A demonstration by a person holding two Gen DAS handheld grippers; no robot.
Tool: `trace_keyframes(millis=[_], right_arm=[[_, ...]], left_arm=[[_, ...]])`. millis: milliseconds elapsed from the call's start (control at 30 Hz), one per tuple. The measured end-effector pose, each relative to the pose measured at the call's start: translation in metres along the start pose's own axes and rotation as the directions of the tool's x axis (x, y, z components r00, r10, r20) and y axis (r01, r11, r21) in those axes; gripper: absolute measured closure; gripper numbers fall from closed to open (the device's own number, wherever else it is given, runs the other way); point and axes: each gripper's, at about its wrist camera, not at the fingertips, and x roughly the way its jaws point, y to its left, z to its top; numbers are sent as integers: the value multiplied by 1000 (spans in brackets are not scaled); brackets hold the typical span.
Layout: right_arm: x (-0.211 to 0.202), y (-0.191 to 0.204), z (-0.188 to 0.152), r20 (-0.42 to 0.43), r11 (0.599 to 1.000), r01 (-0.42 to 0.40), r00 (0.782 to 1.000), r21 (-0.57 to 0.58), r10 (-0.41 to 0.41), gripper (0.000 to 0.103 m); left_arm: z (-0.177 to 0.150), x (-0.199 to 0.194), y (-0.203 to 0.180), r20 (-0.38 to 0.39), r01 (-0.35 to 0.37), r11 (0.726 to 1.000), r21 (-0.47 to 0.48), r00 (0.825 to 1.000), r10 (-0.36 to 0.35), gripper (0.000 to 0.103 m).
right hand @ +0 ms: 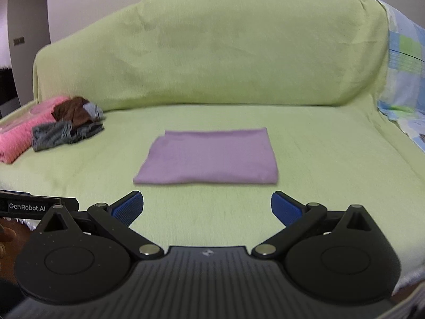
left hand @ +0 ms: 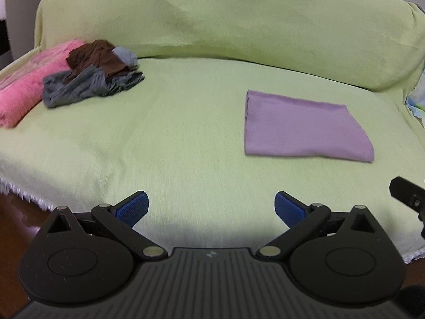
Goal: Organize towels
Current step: 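Lower the left gripper to the lilac cloth's edge while the right gripper approaches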
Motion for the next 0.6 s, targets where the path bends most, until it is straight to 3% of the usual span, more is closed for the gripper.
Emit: trace_keyframes(millis=[167,333,467,600], right_arm=[[52,-11,16,48,1000,-6,999,5,6,2],[119,-25,27,103,997,-50,994,54,44,7],[154,-18,34,47,999,-52,998,16,51,11],[168,4,49,-78,996,-72,995,-61,67,14]], left_arm=[[35,49,-4,14,84,993,82,996,-85,1],[75,126,-9,8,173,968,182,984,-178,1],[88,162,0,-64,199,963,183,980,-190,1],[98,177,15,-181,157,967,199,976,-121,1]])
